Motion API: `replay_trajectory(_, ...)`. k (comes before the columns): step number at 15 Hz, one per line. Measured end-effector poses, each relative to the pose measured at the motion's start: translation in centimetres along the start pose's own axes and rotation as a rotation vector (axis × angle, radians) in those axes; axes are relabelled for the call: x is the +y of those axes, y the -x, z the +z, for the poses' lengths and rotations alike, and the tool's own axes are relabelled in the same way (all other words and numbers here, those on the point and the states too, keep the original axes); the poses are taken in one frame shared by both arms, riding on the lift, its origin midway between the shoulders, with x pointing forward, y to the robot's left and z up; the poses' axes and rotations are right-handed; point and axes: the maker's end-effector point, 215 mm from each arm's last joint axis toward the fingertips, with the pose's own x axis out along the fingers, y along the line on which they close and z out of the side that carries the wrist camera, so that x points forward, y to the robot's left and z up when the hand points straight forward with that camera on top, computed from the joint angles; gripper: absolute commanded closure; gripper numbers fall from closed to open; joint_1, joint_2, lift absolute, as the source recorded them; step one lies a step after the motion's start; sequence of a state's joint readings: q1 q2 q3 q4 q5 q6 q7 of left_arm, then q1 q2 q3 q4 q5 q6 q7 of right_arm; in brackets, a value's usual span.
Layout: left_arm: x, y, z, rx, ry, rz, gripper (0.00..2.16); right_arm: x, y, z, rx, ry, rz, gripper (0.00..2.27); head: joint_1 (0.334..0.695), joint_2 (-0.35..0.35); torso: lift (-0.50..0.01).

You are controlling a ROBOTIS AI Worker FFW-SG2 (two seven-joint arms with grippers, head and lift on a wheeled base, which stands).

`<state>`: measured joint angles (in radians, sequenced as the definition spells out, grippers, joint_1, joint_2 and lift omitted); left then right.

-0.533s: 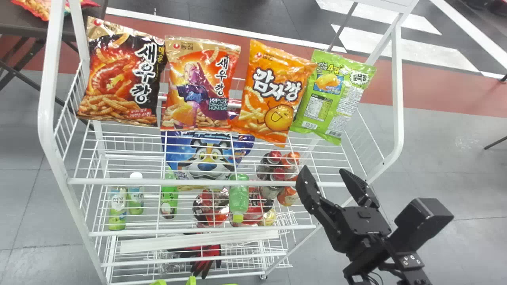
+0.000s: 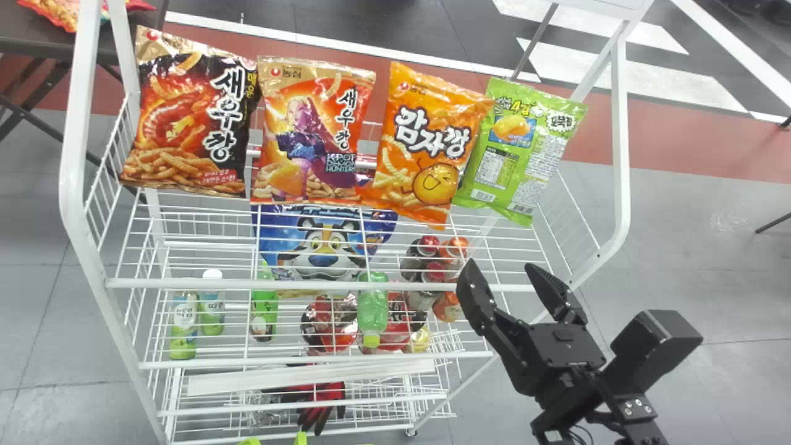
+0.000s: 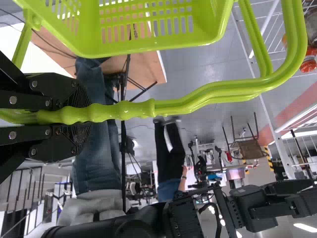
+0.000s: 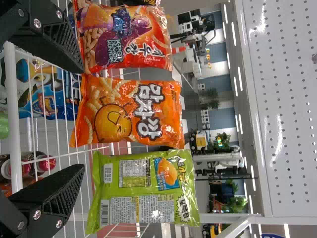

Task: Hold basket handle with left hand then pick Saewookkang with right hand and place into basket

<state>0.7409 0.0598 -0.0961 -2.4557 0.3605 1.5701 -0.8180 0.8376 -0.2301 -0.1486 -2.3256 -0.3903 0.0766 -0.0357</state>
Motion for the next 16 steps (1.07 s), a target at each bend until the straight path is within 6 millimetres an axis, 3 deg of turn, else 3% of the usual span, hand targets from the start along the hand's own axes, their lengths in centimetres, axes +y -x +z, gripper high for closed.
replay_trajectory(4, -0.3, -0.2, -0.2, 0.005, -0.002, -0.007, 1.82, 1.6, -0.8, 0.3, -0.004, 0.014, 0.024, 0.14, 0.695, -0.350, -0.019)
replay_trajectory(8, -0.6, -0.7, -0.9, 0.020, -0.002, -0.006, 1.82, 5.3, -4.5, -1.6, 0.091, 0.046, 0.076, 0.14, 0.695, -0.350, -0.019)
replay_trajectory(16, -0.3, -1.3, -1.9, 0.043, -0.005, 0.026, 1.82, 11.9, -11.7, -0.6, 0.050, 0.102, 0.154, 0.14, 0.695, -0.350, -0.019)
